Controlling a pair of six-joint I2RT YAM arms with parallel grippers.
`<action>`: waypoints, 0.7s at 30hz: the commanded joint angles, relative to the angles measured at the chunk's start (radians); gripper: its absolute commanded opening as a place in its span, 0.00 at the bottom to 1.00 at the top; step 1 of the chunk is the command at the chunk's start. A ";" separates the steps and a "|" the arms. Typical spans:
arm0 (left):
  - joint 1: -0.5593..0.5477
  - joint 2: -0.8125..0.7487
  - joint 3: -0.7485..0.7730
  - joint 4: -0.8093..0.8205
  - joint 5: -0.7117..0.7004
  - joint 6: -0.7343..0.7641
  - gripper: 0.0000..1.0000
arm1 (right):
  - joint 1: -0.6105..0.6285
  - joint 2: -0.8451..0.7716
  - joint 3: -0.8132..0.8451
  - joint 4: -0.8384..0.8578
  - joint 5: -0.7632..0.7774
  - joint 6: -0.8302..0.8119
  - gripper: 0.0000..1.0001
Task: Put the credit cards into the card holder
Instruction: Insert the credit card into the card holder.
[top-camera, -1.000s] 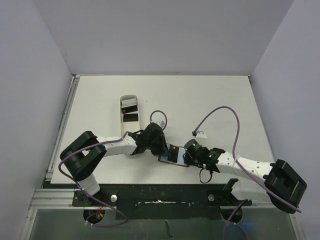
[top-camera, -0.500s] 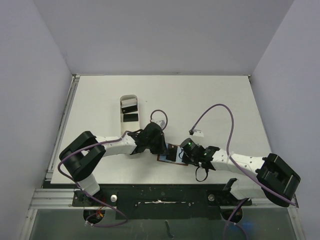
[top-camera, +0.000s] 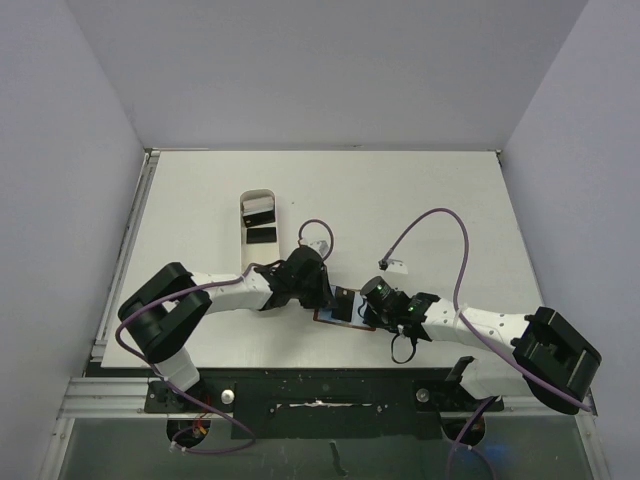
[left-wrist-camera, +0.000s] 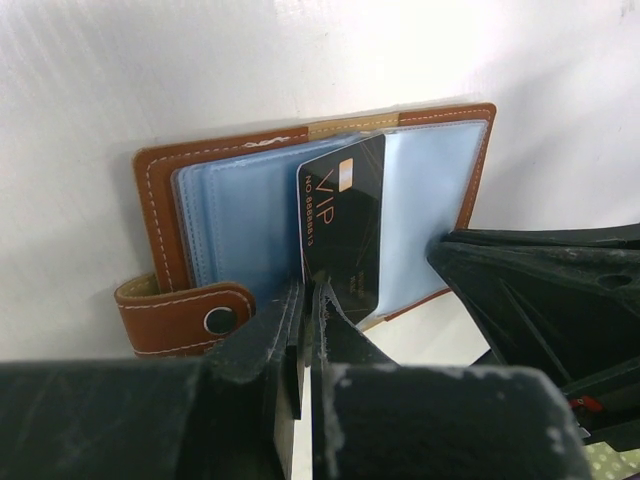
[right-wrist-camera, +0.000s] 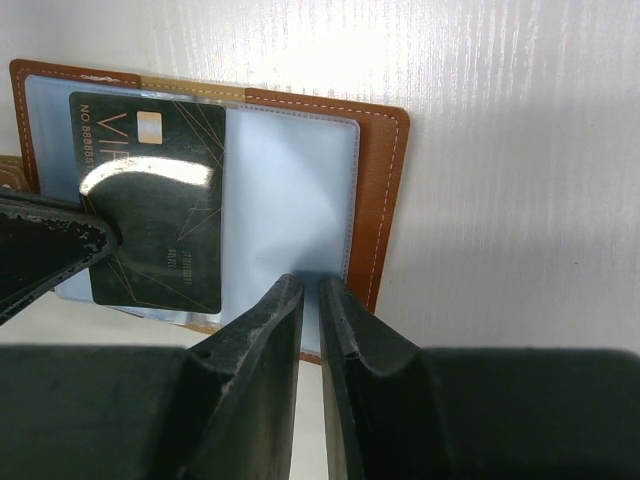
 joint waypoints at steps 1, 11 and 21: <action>-0.004 -0.003 -0.061 0.079 -0.017 -0.068 0.00 | 0.007 0.015 -0.036 -0.005 0.012 0.017 0.16; -0.031 0.027 -0.068 0.139 -0.004 -0.101 0.00 | 0.008 0.003 -0.042 -0.003 0.007 0.025 0.16; -0.034 0.035 -0.057 0.103 0.015 -0.046 0.00 | -0.031 -0.092 -0.009 -0.081 0.045 -0.005 0.17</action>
